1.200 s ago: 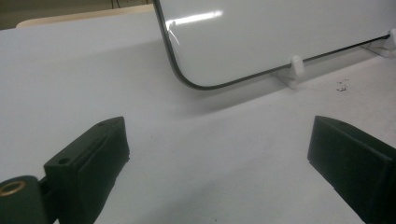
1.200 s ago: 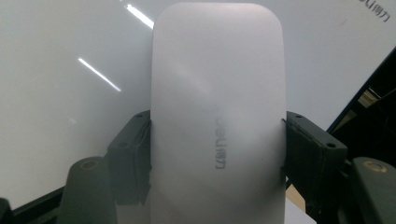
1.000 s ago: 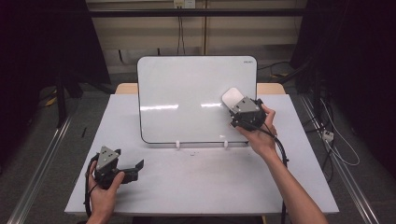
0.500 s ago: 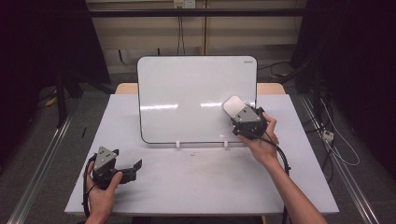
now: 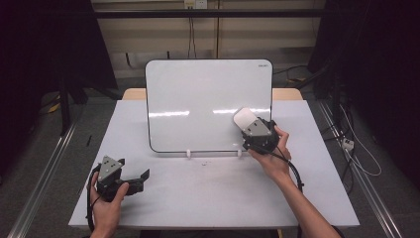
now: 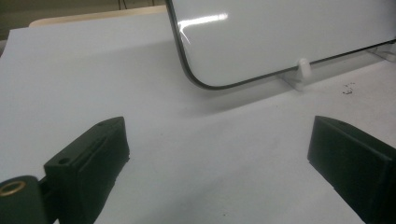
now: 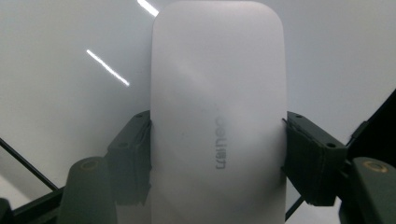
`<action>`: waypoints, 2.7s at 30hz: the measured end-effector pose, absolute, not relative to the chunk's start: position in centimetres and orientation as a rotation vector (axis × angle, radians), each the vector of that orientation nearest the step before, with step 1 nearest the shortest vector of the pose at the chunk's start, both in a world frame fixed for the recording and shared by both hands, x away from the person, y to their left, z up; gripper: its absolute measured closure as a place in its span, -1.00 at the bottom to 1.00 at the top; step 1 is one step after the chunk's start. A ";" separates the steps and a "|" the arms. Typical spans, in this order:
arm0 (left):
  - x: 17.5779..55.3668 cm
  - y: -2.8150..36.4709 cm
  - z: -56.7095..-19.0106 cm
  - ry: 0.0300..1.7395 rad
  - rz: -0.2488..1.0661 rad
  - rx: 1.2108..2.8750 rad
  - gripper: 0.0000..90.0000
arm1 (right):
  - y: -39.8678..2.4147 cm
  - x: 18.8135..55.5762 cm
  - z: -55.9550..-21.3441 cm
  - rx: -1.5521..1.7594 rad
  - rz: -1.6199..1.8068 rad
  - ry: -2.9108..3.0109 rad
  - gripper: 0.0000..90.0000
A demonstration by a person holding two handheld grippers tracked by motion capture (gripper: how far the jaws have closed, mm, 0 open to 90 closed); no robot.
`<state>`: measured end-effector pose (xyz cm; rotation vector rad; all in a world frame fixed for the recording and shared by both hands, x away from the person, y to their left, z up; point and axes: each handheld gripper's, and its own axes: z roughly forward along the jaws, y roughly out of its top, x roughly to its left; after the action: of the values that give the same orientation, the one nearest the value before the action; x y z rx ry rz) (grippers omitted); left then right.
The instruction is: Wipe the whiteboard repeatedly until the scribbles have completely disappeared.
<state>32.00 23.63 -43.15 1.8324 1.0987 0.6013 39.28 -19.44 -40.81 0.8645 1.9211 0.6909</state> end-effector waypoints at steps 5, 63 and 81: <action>32.0 23.4 -43.1 1.095 0.602 1.832 -0.88 | -18.0 39.1 -41.1 0.847 0.679 1.951 -0.30; 32.1 23.6 -43.1 1.097 0.602 1.825 -0.89 | -17.6 41.0 -39.2 0.840 0.691 1.909 -0.30; 32.1 24.1 -43.4 1.122 0.596 1.823 -0.88 | -14.2 38.8 -41.9 0.777 0.742 1.993 -0.30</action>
<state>32.11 24.07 -43.44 1.8232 1.1223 0.5957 38.83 -14.19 -41.94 0.7773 1.9930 0.7421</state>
